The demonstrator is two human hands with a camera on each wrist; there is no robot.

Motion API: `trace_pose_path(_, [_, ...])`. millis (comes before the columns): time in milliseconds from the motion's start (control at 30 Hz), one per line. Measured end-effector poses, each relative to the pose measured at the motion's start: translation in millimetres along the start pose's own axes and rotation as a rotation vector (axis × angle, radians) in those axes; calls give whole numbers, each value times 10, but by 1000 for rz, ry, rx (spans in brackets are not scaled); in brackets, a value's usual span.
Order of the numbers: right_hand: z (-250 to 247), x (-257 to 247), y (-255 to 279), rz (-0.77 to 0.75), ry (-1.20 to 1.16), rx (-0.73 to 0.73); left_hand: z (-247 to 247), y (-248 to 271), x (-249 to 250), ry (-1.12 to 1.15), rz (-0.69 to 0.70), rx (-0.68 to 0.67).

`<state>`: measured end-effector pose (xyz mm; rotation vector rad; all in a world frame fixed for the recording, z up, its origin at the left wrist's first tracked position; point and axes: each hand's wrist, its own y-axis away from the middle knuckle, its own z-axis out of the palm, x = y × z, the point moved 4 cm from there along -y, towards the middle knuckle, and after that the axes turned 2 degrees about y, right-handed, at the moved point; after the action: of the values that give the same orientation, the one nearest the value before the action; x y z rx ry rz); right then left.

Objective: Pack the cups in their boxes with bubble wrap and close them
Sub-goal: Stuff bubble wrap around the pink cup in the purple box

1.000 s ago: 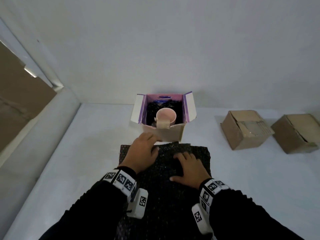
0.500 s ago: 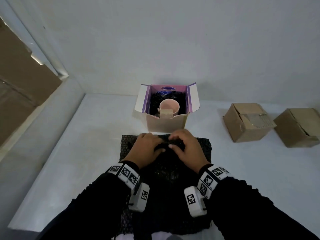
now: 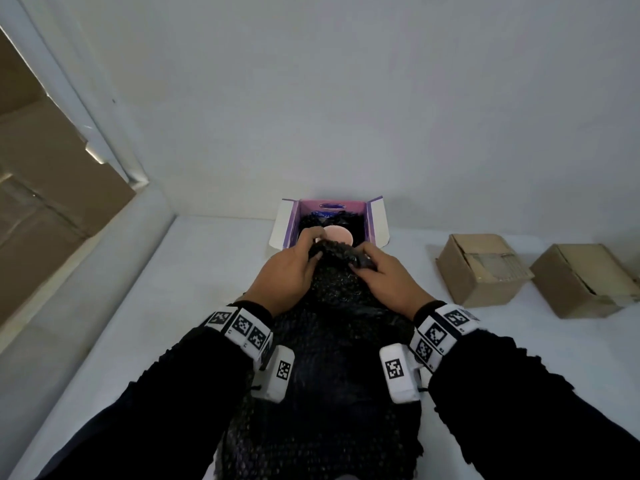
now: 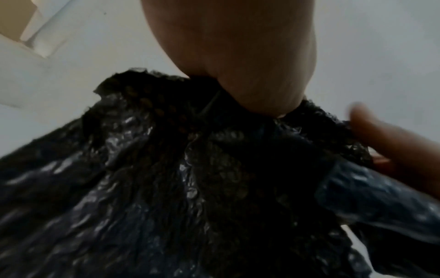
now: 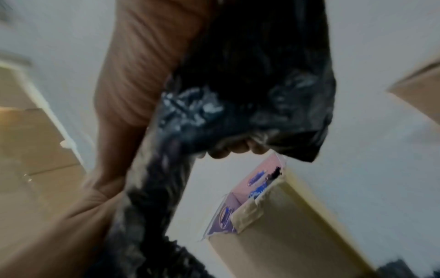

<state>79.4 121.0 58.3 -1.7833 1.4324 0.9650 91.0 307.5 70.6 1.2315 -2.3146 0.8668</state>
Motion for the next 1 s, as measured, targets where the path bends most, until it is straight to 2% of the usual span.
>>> trace_pose_path(67, [-116, -165, 19, -74, 121, -62, -129, -37, 90, 4, 28, -6])
trace_pose_path(133, [-191, -229, -11, -129, 400, -136, -233, -63, 107, -98, 88, -73])
trace_pose_path(200, [-249, -192, -77, -128, 699, -156, -264, -97, 68, -347, 127, -205])
trace_pose_path(267, [-303, -181, -122, -127, 746, -137, -232, -128, 8, -565, 140, -294])
trace_pose_path(300, [-325, -177, -126, -128, 701, -134, -230, -153, -12, -588, 141, -295])
trace_pose_path(467, [-372, -122, -152, -84, 498, -137, -224, -244, -92, -423, 182, -280])
trace_pose_path(567, [-449, -123, -168, -43, 421, -118, -190, -228, -177, -323, 59, -330])
trace_pose_path(733, [-657, -121, -211, 122, -4, 0, -69, -43, -316, 14, -153, -382])
trace_pose_path(833, [-648, -119, -220, 225, -107, 6, 93, 70, -280, 225, -235, -394])
trace_pose_path(933, [-619, -75, -222, 324, -267, 63, 272, 125, -366, 163, -252, -387])
trace_pose_path(1000, [-607, -58, -214, 360, -418, 110, 356, 119, -437, 100, -254, -322])
